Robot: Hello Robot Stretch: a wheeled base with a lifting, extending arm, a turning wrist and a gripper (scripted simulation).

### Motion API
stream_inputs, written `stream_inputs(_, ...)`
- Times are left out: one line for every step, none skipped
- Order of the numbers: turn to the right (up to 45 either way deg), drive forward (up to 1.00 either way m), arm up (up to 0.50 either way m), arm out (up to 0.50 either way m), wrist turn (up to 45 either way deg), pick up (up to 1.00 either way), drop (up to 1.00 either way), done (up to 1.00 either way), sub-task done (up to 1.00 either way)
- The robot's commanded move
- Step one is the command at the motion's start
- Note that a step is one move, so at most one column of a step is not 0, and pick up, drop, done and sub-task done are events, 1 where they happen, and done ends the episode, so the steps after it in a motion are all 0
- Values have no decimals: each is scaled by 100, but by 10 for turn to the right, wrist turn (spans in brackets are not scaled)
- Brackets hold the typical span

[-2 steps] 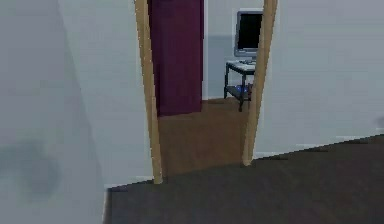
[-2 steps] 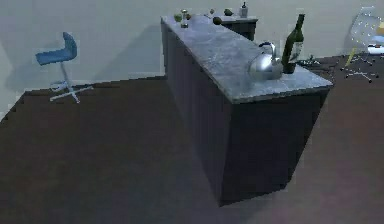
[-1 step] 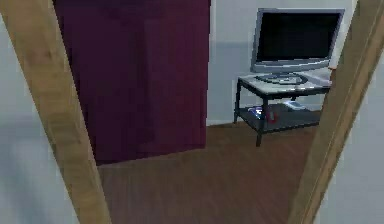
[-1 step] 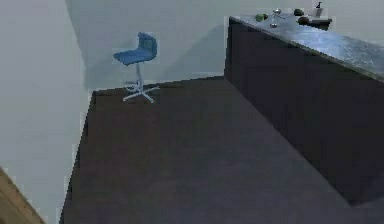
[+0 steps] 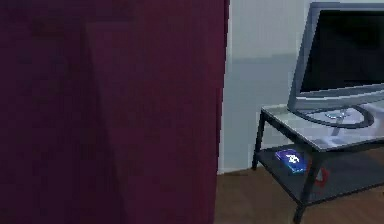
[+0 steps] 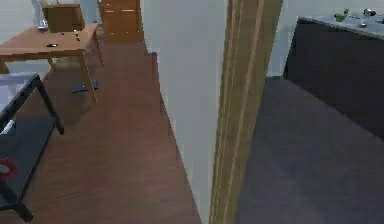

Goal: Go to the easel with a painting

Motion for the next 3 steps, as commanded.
stream_inputs(450, 0, 0, 0, 0, 0, 0, 0, 0)
stream_inputs(60, 0, 0, 0, 0, 0, 0, 0, 0)
stream_inputs(0, 5, 0, 0, 0, 0, 0, 0, 0)
